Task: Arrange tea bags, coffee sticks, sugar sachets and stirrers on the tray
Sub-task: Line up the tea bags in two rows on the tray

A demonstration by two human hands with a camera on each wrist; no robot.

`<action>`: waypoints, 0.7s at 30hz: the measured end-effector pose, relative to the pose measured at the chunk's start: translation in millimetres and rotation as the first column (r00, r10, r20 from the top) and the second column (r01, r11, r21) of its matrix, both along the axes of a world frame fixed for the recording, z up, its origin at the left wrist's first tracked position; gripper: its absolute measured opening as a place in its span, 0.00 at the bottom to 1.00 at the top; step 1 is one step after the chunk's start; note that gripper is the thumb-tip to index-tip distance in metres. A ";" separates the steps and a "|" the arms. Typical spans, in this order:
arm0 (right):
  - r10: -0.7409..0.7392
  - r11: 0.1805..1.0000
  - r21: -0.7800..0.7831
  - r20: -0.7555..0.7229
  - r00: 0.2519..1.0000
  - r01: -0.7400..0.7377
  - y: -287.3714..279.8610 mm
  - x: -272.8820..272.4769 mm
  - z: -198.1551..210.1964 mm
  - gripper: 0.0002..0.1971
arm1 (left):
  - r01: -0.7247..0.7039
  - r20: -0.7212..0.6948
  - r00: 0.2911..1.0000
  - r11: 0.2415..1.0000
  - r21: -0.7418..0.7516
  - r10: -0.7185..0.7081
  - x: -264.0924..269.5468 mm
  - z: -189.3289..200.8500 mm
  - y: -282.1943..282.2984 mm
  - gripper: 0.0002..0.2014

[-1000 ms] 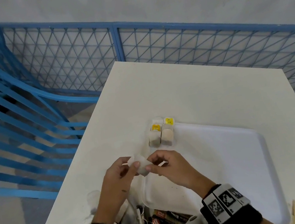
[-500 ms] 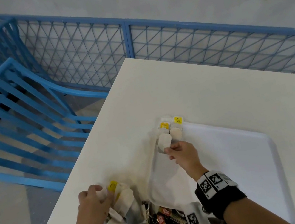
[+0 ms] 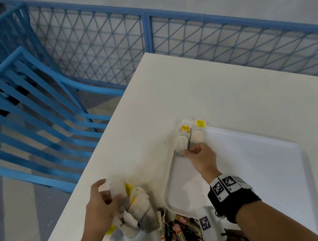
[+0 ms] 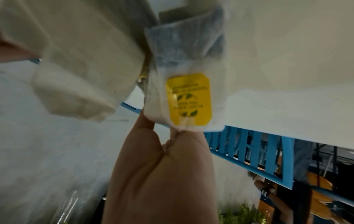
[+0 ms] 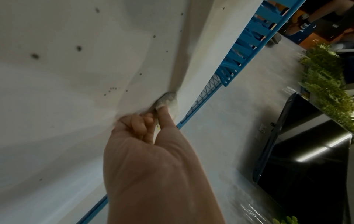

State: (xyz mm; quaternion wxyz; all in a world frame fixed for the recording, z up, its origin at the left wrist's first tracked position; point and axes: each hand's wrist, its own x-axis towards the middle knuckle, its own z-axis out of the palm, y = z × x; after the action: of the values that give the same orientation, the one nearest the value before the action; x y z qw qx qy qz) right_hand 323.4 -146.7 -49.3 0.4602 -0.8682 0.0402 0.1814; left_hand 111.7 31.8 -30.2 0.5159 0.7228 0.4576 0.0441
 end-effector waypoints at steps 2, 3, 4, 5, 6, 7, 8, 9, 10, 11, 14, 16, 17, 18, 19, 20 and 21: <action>0.010 1.000 0.025 0.013 1.000 -0.010 0.6 -6.2 4.9 0.11 | -0.011 0.059 0.998 1.000 -0.012 0.012 -2.4 0.1 2.9 0.30; 0.035 0.998 0.045 0.008 0.999 -0.035 1.7 -11.5 8.2 0.10 | -0.020 0.090 0.996 0.999 -0.027 0.022 -3.3 2.2 4.3 0.30; 0.077 0.995 0.068 -0.002 0.997 -0.076 3.2 -18.4 11.7 0.09 | -0.028 0.128 0.991 0.998 -0.048 0.033 -3.9 6.6 5.2 0.28; 0.138 0.986 0.092 -0.013 0.990 -0.136 5.6 -26.9 15.5 0.08 | -0.033 0.177 0.983 0.997 -0.069 0.045 -4.2 11.8 5.3 0.26; 0.217 0.970 0.115 -0.021 0.976 -0.213 8.0 -36.4 19.4 0.06 | -0.037 0.232 0.971 0.995 -0.093 0.058 -4.7 17.6 5.0 0.24; 0.306 0.946 0.123 -0.022 0.952 -0.301 11.1 -46.5 23.0 0.05 | -0.043 0.289 0.954 0.991 -0.123 0.077 -5.4 22.9 4.6 0.22; 0.398 0.912 0.114 -0.016 0.917 -0.394 14.5 -56.6 24.4 0.04 | -0.054 0.336 0.936 0.986 -0.159 0.105 -6.6 28.2 4.5 0.20; 0.482 0.872 0.098 -0.010 0.876 -0.479 17.9 -67.0 25.4 0.04 | -0.065 0.371 0.918 0.978 -0.198 0.136 -9.3 32.7 4.5 0.19; 0.556 0.829 0.075 -0.009 0.831 -0.554 20.2 -74.5 25.6 0.06 | -0.062 0.397 0.905 0.970 -0.235 0.154 -9.4 37.1 4.0 0.17; 0.624 0.781 0.048 -0.019 0.781 -0.623 24.3 -83.5 24.1 0.10 | -0.063 0.412 0.894 0.961 -0.271 0.174 -13.4 40.1 4.0 0.17; 0.752 0.651 -0.100 -0.048 0.657 -0.753 36.8 -103.7 12.9 0.24 | -0.050 0.432 0.879 0.940 -0.338 0.202 -26.9 42.3 5.5 0.22; 0.790 0.590 -0.206 -0.057 0.611 -0.781 42.8 -111.6 8.5 0.26 | -0.024 0.436 0.880 0.934 -0.356 0.189 -35.1 41.6 5.1 0.29; 0.797 0.571 -0.240 -0.066 0.600 -0.785 44.8 -113.4 8.3 0.25 | -0.017 0.431 0.883 0.930 -0.367 0.186 -37.8 41.1 3.9 0.29; 0.801 0.561 -0.264 -0.069 0.595 -0.785 46.1 -114.0 8.4 0.24 | -0.018 0.428 0.883 0.925 -0.380 0.193 -40.1 40.9 2.4 0.25; 0.800 0.560 -0.282 -0.060 0.597 -0.779 47.0 -114.0 9.6 0.21 | -0.019 0.432 0.879 0.920 -0.391 0.202 -41.3 41.4 0.6 0.19; 0.795 0.568 -0.290 -0.048 0.604 -0.770 47.8 -114.3 10.4 0.18 | -0.017 0.434 0.878 0.918 -0.397 0.204 -42.0 41.7 -1.4 0.15; 0.790 0.582 -0.277 -0.028 0.612 -0.764 48.1 -114.6 11.7 0.15 | -0.010 0.432 0.880 0.918 -0.397 0.196 -42.6 41.3 -3.0 0.13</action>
State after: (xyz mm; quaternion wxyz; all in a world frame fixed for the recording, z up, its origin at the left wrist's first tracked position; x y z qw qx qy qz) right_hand 208.8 -98.6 -37.6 0.2172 -0.8581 -0.3429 0.3146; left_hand 69.1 28.8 11.0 0.7381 0.5502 0.3593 0.1530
